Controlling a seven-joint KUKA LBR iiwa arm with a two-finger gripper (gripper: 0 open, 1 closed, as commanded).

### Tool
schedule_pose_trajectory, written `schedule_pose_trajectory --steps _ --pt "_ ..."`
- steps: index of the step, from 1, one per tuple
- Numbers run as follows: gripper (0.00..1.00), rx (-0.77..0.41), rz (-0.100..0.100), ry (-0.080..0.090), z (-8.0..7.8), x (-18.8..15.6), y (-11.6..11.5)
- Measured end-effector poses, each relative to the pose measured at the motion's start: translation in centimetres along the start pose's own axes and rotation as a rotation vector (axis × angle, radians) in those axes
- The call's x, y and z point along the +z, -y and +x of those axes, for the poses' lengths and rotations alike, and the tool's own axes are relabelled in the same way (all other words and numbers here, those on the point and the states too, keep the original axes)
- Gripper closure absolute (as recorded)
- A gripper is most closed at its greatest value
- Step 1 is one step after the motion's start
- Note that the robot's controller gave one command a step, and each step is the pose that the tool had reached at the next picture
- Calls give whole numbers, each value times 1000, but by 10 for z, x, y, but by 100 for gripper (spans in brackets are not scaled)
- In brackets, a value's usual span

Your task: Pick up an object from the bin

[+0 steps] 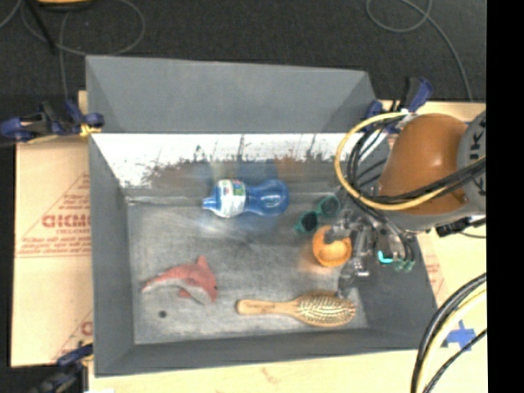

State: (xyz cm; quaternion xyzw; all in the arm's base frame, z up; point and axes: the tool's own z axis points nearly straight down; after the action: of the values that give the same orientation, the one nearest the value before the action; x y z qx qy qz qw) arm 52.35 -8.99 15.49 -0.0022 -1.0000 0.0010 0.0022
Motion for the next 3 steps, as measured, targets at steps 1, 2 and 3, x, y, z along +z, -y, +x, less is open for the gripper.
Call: schedule_pose_trajectory --steps 1,2,3 --pt "0 -2 1 8 -2 -4 0" --pt "100 -20 -3 9 -14 35 9" --pt "0 -21 -1 8 -14 35 9"
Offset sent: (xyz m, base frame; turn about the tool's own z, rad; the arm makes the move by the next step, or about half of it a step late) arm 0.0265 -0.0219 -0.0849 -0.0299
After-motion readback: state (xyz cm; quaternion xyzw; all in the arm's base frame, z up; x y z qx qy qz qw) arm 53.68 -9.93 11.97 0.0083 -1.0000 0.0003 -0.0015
